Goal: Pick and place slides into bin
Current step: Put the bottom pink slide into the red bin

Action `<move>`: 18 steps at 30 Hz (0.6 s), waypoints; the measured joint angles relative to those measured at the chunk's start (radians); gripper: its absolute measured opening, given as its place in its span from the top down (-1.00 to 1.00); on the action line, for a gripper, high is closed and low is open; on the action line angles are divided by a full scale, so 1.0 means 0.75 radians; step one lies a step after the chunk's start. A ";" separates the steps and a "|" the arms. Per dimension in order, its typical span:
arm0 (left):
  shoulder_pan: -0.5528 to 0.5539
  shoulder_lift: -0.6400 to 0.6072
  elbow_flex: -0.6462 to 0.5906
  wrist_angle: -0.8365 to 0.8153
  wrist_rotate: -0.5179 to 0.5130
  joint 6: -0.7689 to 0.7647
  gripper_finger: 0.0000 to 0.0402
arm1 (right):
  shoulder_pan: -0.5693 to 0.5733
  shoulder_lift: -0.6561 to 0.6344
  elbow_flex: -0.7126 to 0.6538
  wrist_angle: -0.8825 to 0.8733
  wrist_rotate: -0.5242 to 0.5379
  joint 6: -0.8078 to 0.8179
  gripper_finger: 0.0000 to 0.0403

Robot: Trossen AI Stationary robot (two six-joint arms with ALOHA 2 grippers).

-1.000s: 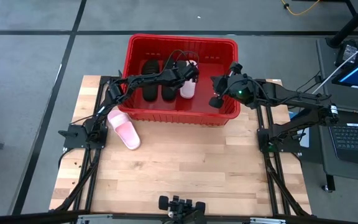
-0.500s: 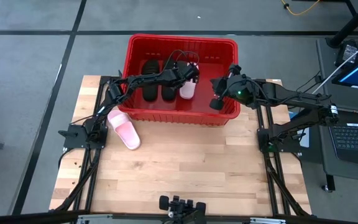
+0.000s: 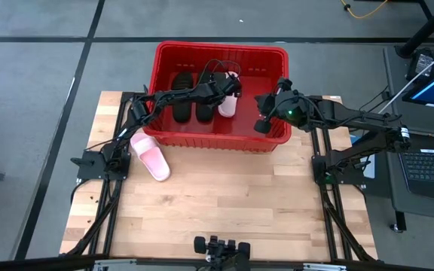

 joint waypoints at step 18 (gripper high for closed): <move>-0.018 0.001 -0.007 -0.042 0.102 0.361 0.21 | 0.079 0.000 0.000 -0.023 0.001 -0.008 0.98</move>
